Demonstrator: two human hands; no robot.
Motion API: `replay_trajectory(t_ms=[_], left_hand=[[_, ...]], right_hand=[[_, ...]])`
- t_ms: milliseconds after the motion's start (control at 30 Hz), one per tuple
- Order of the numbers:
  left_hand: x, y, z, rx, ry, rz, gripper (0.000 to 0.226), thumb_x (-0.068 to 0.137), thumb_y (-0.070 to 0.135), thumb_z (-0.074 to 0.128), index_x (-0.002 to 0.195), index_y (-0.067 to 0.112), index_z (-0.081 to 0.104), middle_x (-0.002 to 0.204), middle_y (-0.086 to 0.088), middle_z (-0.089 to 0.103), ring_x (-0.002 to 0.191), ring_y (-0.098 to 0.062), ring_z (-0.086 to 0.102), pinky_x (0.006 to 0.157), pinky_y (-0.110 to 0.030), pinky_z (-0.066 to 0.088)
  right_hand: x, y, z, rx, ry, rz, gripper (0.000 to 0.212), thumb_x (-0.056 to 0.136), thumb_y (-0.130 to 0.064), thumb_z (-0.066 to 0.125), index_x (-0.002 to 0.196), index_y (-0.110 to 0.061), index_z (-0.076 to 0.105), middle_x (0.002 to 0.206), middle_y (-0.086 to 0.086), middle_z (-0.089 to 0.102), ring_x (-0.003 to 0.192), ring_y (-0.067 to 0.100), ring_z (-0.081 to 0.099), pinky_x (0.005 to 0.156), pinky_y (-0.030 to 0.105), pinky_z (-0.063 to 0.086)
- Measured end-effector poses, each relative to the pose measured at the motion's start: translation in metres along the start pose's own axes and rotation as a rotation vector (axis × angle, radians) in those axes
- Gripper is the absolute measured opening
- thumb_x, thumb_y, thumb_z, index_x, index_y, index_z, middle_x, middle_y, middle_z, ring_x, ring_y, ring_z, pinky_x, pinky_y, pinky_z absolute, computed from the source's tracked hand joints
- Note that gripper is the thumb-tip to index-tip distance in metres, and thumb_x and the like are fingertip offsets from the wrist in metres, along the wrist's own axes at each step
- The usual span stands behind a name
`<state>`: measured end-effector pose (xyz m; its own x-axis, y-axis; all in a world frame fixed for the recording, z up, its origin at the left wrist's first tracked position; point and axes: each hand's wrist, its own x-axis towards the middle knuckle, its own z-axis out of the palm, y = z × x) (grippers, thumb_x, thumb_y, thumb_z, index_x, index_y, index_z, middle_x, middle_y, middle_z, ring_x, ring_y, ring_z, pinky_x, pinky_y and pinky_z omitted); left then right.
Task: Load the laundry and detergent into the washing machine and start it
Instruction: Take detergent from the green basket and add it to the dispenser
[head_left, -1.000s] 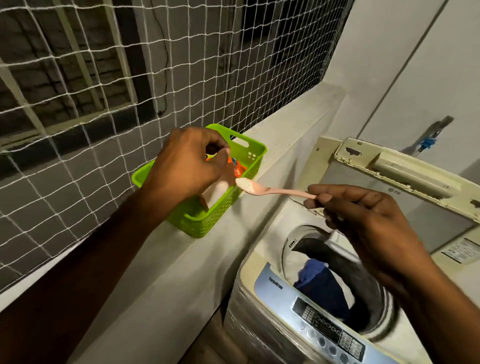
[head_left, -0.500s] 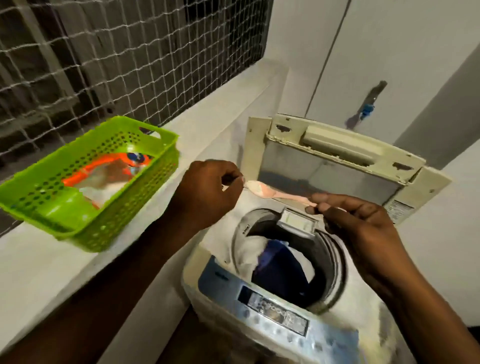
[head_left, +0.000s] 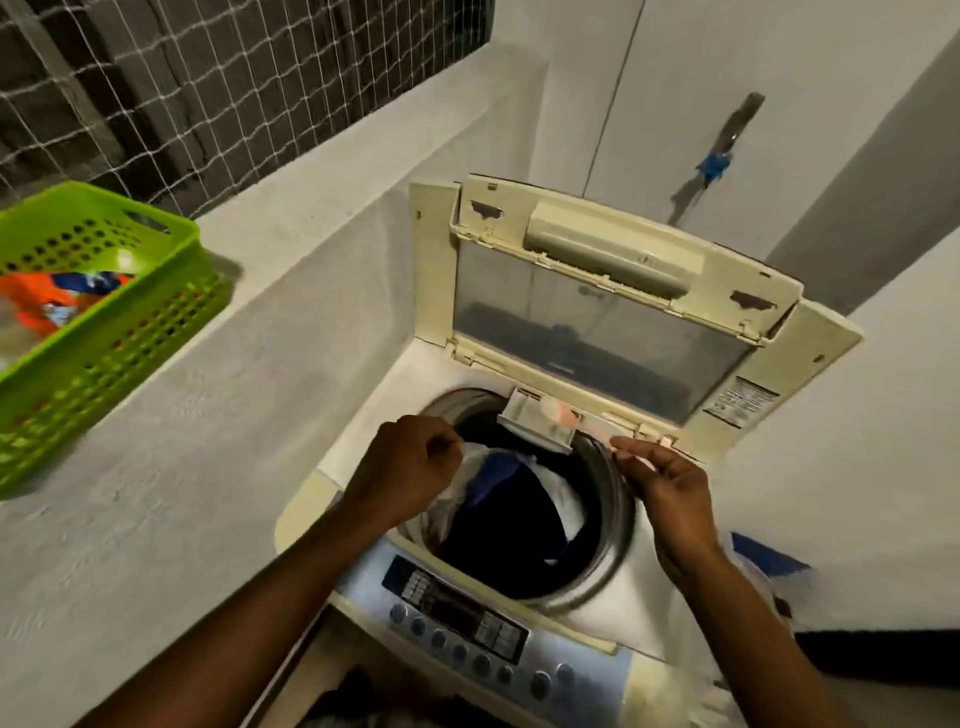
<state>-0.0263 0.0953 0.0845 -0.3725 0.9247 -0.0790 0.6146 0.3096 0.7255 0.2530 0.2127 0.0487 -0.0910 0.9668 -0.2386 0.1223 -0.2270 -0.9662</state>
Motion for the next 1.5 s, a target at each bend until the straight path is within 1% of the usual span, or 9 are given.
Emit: replay_trajectory(t_ms=[200, 400, 567, 767, 933, 1033, 1167, 1300, 1500], left_hand=[[0.005, 0.001, 0.027, -0.022, -0.115, -0.054, 0.014, 0.090, 0.024, 0.069, 0.085, 0.015, 0.078, 0.084, -0.001, 0.078, 0.083, -0.015, 0.072, 0.078, -0.032, 0.056], [0.010, 0.000, 0.030, -0.047, -0.154, -0.065, 0.027, 0.081, 0.042, 0.060, 0.091, 0.024, 0.078, 0.092, 0.008, 0.078, 0.089, -0.008, 0.072, 0.084, -0.032, 0.058], [0.011, -0.008, 0.028, -0.056, -0.135, -0.043, 0.011, 0.090, 0.023, 0.069, 0.091, 0.021, 0.080, 0.090, 0.009, 0.078, 0.084, -0.002, 0.070, 0.074, -0.012, 0.047], [0.014, -0.009, 0.024, -0.071, -0.137, -0.016, 0.013, 0.093, 0.027, 0.066, 0.091, 0.024, 0.079, 0.090, 0.011, 0.077, 0.085, -0.003, 0.071, 0.078, -0.021, 0.053], [0.013, -0.001, 0.022, -0.061, -0.124, 0.016, 0.013, 0.094, 0.026, 0.066, 0.095, 0.023, 0.078, 0.096, 0.009, 0.078, 0.089, -0.005, 0.071, 0.083, -0.025, 0.054], [0.012, 0.001, 0.021, -0.064, -0.117, 0.018, 0.013, 0.094, 0.025, 0.066, 0.096, 0.021, 0.079, 0.097, 0.008, 0.078, 0.090, -0.008, 0.071, 0.086, -0.029, 0.057], [0.010, 0.004, 0.016, -0.062, -0.112, 0.018, 0.013, 0.095, 0.026, 0.066, 0.098, 0.023, 0.078, 0.094, 0.009, 0.077, 0.087, -0.008, 0.071, 0.085, -0.035, 0.059], [0.008, 0.004, 0.007, -0.090, -0.081, -0.001, 0.012, 0.093, 0.028, 0.068, 0.097, 0.024, 0.079, 0.094, 0.010, 0.078, 0.089, -0.007, 0.072, 0.087, -0.038, 0.059], [-0.002, 0.000, -0.023, -0.095, 0.013, -0.002, 0.011, 0.092, 0.026, 0.071, 0.097, 0.022, 0.080, 0.094, 0.011, 0.079, 0.090, -0.003, 0.072, 0.080, -0.017, 0.056]], right_hand=[[0.028, 0.044, 0.015, -0.053, 0.031, 0.050, 0.018, 0.095, -0.002, 0.070, 0.096, -0.015, 0.082, 0.100, -0.008, 0.081, 0.107, 0.024, 0.075, 0.094, 0.033, 0.059], [0.040, 0.056, 0.031, -0.281, 0.012, 0.014, 0.017, 0.096, -0.016, 0.073, 0.105, -0.026, 0.083, 0.119, -0.001, 0.079, 0.110, 0.021, 0.073, 0.105, 0.047, 0.056], [0.039, 0.048, 0.035, -0.518, -0.039, -0.113, 0.022, 0.099, -0.015, 0.068, 0.108, -0.029, 0.081, 0.129, 0.002, 0.075, 0.103, 0.025, 0.073, 0.092, 0.036, 0.057], [0.040, 0.046, 0.032, -0.723, -0.076, -0.180, 0.026, 0.098, -0.008, 0.066, 0.113, -0.022, 0.081, 0.121, 0.007, 0.078, 0.070, 0.003, 0.064, 0.064, -0.002, 0.040], [0.035, 0.041, 0.028, -0.786, -0.097, -0.225, 0.029, 0.098, -0.005, 0.064, 0.115, -0.022, 0.080, 0.111, 0.007, 0.081, 0.066, 0.003, 0.061, 0.062, 0.002, 0.039], [0.031, 0.037, 0.027, -0.774, -0.098, -0.258, 0.031, 0.098, -0.004, 0.063, 0.116, -0.022, 0.080, 0.113, 0.005, 0.080, 0.072, 0.010, 0.063, 0.069, 0.017, 0.046], [0.028, 0.034, 0.022, -0.637, -0.032, -0.174, 0.025, 0.099, -0.012, 0.066, 0.113, -0.026, 0.081, 0.115, 0.002, 0.080, 0.081, 0.018, 0.068, 0.070, 0.013, 0.050], [0.013, 0.025, 0.019, -0.155, 0.014, 0.048, 0.019, 0.096, -0.008, 0.070, 0.109, -0.017, 0.082, 0.109, 0.002, 0.080, 0.099, 0.015, 0.075, 0.096, 0.036, 0.060], [-0.017, 0.001, 0.025, 0.041, -0.123, 0.046, 0.021, 0.097, -0.008, 0.068, 0.114, -0.011, 0.080, 0.117, 0.005, 0.079, 0.111, 0.019, 0.074, 0.095, 0.030, 0.057]])
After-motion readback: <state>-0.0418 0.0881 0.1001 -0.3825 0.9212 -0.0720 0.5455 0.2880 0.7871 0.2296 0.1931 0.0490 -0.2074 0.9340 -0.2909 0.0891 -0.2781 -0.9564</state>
